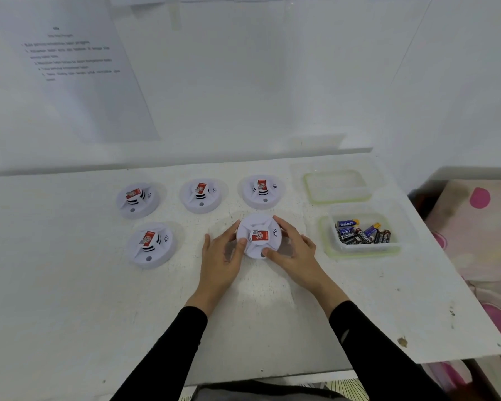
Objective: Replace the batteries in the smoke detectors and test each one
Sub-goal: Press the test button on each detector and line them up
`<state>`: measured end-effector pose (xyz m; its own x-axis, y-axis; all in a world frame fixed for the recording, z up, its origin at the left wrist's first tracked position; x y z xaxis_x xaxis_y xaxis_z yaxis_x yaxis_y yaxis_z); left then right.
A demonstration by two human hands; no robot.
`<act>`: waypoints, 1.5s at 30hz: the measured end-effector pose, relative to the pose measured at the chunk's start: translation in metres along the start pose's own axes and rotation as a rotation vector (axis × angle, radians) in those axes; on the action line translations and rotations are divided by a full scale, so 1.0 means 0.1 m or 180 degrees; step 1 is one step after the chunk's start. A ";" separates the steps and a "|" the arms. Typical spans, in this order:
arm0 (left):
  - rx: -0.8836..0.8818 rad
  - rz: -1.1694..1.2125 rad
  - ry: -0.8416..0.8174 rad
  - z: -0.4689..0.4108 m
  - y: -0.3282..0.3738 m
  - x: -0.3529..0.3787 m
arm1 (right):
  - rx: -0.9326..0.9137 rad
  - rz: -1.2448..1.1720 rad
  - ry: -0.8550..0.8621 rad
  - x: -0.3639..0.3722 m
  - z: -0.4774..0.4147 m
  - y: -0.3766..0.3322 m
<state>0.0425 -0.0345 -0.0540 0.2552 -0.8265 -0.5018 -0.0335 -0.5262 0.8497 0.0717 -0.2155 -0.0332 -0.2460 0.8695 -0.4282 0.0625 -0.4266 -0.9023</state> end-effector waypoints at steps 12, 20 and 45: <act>-0.0023 -0.0033 -0.0041 -0.01 -0.02 0.02 | -0.0027 0.0009 -0.0051 0.01 -0.01 0.02; -0.0042 -0.0060 -0.0047 -0.01 -0.04 0.03 | -0.0018 -0.0021 -0.0066 0.01 -0.02 0.04; -0.0222 0.0579 0.0022 0.04 -0.01 -0.05 | -0.0047 -0.0494 -0.0128 0.04 -0.15 0.28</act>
<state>0.0373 -0.0308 -0.0526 0.2575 -0.9052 -0.3380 -0.0128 -0.3529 0.9356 0.0872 -0.2203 -0.0612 -0.2924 0.9139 -0.2815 0.0349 -0.2839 -0.9582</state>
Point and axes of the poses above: each hand's wrist, its own z-axis away from the middle knuckle, its own x-axis out of the palm, y = z × x, the point moved 3 cm from there along -z, towards the middle knuckle, and after that the axes turned 1 degree about -z, right-handed, at the moved point
